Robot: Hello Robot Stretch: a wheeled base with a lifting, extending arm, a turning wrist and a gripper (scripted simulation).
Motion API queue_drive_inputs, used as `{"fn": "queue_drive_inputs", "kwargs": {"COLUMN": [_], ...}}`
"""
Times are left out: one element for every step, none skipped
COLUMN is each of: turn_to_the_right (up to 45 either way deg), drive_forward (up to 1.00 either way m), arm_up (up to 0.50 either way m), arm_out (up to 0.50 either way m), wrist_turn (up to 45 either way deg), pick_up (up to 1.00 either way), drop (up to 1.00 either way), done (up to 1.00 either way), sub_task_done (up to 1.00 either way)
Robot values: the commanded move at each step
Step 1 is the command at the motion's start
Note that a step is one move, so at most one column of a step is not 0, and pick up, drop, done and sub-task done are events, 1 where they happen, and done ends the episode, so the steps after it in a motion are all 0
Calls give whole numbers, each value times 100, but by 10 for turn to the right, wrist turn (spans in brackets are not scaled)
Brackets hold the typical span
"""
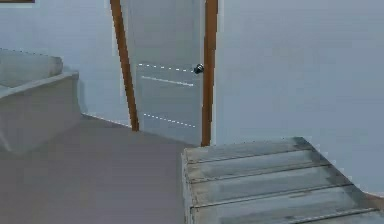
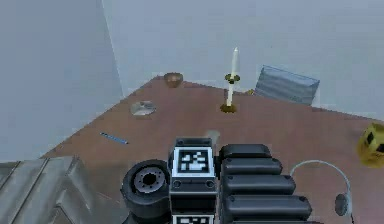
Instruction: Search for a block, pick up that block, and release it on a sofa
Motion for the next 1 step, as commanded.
{"fn": "queue_drive_inputs", "kwargs": {"turn_to_the_right": [-450], "drive_forward": [0], "arm_up": [0], "arm_out": [0], "wrist_turn": [0], "pick_up": [0], "drop": [0], "done": [0], "sub_task_done": [0]}}
